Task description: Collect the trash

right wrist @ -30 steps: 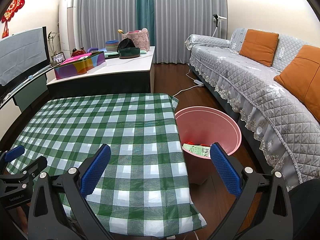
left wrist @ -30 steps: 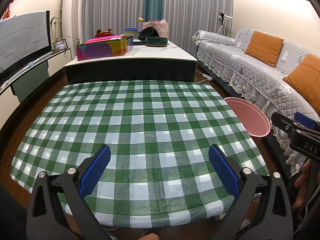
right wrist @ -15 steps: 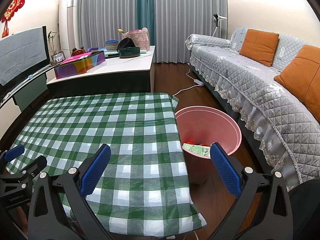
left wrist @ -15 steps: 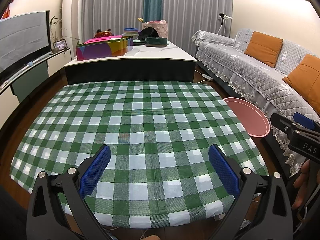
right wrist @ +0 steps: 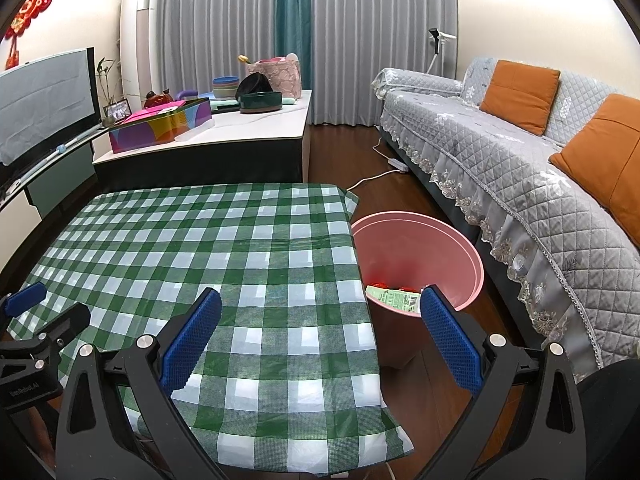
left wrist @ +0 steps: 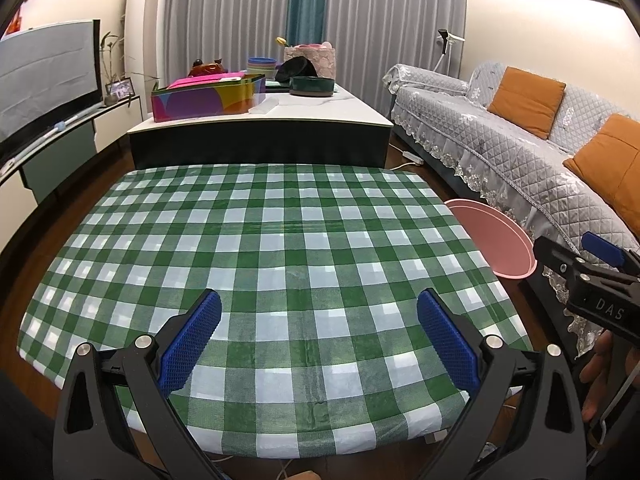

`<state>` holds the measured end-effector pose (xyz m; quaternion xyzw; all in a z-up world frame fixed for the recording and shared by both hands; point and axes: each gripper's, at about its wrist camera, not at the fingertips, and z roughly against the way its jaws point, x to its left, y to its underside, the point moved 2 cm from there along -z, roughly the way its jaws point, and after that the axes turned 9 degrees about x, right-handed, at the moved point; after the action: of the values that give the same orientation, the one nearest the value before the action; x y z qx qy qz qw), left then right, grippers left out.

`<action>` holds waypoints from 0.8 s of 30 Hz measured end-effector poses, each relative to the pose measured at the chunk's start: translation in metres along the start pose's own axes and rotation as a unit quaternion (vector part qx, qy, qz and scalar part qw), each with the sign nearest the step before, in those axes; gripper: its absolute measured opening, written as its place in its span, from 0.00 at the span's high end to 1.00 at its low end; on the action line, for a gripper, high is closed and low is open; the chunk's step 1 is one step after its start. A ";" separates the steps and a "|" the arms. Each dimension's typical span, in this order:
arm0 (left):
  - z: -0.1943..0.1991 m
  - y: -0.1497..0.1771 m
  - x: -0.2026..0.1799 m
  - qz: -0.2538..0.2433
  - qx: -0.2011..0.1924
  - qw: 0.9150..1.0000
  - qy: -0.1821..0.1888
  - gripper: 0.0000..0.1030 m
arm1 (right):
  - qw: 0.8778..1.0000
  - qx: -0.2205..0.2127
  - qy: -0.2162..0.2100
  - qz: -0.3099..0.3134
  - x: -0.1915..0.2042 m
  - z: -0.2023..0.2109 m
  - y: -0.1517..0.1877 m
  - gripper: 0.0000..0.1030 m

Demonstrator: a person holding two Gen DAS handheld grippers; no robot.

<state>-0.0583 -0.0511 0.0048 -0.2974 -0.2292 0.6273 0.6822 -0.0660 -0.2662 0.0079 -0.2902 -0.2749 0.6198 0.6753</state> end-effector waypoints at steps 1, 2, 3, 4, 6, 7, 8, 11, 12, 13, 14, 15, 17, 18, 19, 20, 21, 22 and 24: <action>0.000 0.000 0.000 0.000 0.000 1.000 0.001 0.08 | 1.000 0.000 0.000 0.000 -0.001 0.000 0.000 0.05; 0.000 0.000 0.000 0.000 0.000 1.000 0.001 0.08 | 1.000 0.001 0.000 -0.001 -0.001 -0.001 0.001 0.05; 0.000 0.000 0.000 0.000 -0.001 1.000 0.001 0.08 | 1.000 0.001 0.000 -0.001 -0.002 -0.001 0.001 0.05; 0.000 0.000 0.000 -0.001 -0.002 1.000 0.001 0.08 | 1.000 0.002 0.000 -0.001 -0.002 -0.002 0.001 0.05; 0.001 0.000 0.000 -0.001 -0.005 1.000 0.000 0.08 | 1.000 0.003 0.000 -0.002 -0.004 -0.003 0.001 0.05; 0.001 0.000 0.000 -0.001 -0.005 1.000 0.001 0.08 | 1.000 0.003 0.000 -0.001 -0.004 -0.003 0.001 0.05; 0.001 0.000 0.001 -0.001 -0.006 1.000 -0.001 0.08 | 1.000 0.002 0.000 -0.001 -0.004 -0.003 0.002 0.05; 0.002 0.000 0.002 0.000 -0.008 1.000 -0.002 0.08 | 1.000 0.003 -0.001 0.001 -0.003 -0.003 0.002 0.05; 0.002 0.000 0.003 0.000 -0.009 1.000 -0.002 0.08 | 1.000 0.003 -0.001 0.001 -0.003 -0.004 0.002 0.05; 0.002 0.000 0.003 0.000 -0.008 1.000 -0.001 0.08 | 1.000 0.003 -0.001 0.002 -0.002 -0.004 0.002 0.05; 0.002 -0.001 0.003 0.000 -0.007 1.000 0.000 0.08 | 1.000 0.004 -0.001 0.002 -0.001 -0.004 0.002 0.05; 0.001 -0.001 0.003 0.000 -0.006 1.000 -0.001 0.08 | 1.000 0.005 0.000 0.002 -0.001 -0.004 0.002 0.05; 0.001 -0.001 0.004 0.000 -0.006 1.000 -0.001 0.08 | 1.000 0.006 0.000 0.002 -0.001 -0.005 0.002 0.05; 0.001 -0.001 0.004 0.000 -0.005 1.000 -0.002 0.08 | 1.000 0.006 0.000 0.002 0.000 -0.005 0.002 0.05; 0.001 -0.001 0.004 0.000 -0.005 1.000 -0.001 0.08 | 1.000 0.006 0.000 0.003 0.000 -0.005 0.002 0.05; 0.001 0.000 0.004 0.001 -0.003 1.000 -0.001 0.08 | 1.000 0.007 0.001 0.003 0.000 -0.005 0.003 0.05; 0.001 0.000 0.005 0.001 -0.002 1.000 -0.002 0.08 | 1.000 0.007 0.001 0.003 0.000 -0.005 0.002 0.05; 0.000 0.000 0.005 0.001 -0.001 1.000 -0.003 0.08 | 1.000 0.007 0.001 0.002 0.000 -0.005 0.002 0.05; 0.000 0.001 0.006 0.001 0.000 1.000 -0.003 0.08 | 1.000 0.006 0.000 0.002 0.000 -0.005 0.003 0.05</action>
<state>-0.0582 -0.0448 0.0037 -0.2953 -0.2309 0.6293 0.6808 -0.0637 -0.2661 0.0024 -0.2869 -0.2700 0.6231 0.6757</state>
